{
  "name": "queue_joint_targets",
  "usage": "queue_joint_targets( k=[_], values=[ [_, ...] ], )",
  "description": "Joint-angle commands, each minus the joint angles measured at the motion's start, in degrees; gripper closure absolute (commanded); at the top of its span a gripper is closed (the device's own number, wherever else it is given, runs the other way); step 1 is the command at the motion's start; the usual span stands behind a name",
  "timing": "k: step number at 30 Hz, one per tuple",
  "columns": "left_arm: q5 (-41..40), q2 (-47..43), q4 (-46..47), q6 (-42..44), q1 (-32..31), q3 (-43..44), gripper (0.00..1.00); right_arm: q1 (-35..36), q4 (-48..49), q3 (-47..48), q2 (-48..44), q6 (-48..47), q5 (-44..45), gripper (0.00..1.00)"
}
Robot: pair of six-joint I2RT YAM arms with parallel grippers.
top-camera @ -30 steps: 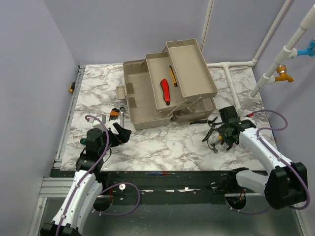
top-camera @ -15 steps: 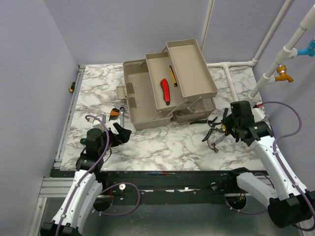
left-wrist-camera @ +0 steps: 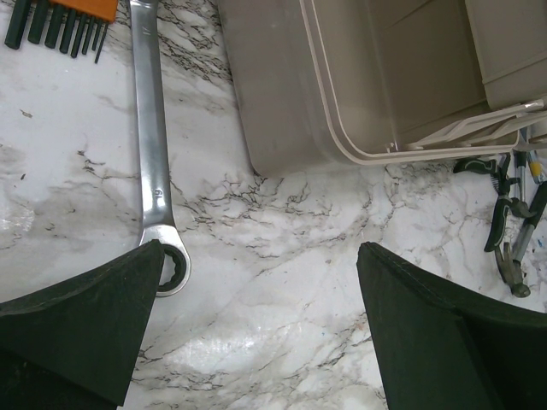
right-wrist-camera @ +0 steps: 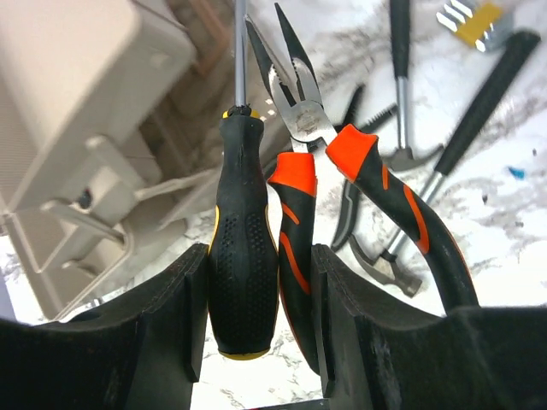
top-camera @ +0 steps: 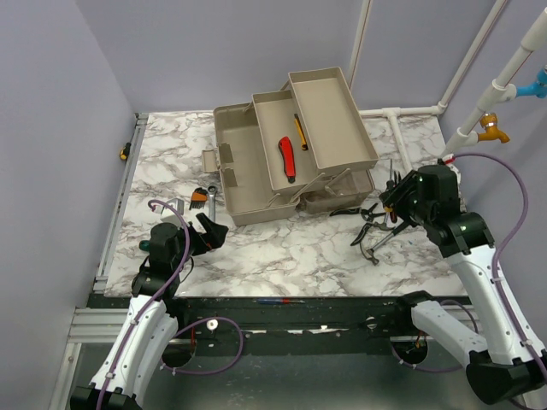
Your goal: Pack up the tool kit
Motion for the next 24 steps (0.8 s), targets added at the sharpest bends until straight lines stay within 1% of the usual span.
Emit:
queue_joint_targets(
  k=[1, 5, 10, 12, 16, 20, 24],
  values=[
    [-1.3, -0.1, 1.7, 0.6, -0.1, -0.4, 0.02, -0.2, 3.1, 8.2, 0.7, -7.9, -1.6, 0.99],
    [-0.9, 0.1, 1.9, 0.7, -0.1, -0.4, 0.02, -0.2, 3.3, 12.4, 1.4, -10.7, -2.4, 0.99],
    [-0.7, 0.0, 2.0, 0.7, -0.1, -0.5, 0.03, -0.2, 8.4, 15.7, 3.1, -14.6, -9.3, 0.99],
    [-1.0, -0.5, 1.8, 0.6, -0.1, -0.6, 0.03, -0.2, 10.4, 17.3, 5.1, -15.9, -14.5, 0.99],
    [-0.9, -0.9, 1.8, 0.6, -0.1, -0.8, 0.03, -0.2, 12.9, 20.0, 10.3, -18.1, -21.4, 0.99],
    [-1.0, -1.0, 1.7, 0.6, -0.1, -0.8, 0.03, -0.2, 15.1, 22.2, 14.5, -20.2, -25.9, 0.99],
    [-1.0, -1.0, 1.8, 0.6, -0.1, -0.8, 0.03, -0.2, 17.1, 23.9, 19.0, -21.7, -28.0, 0.99]
  ],
)
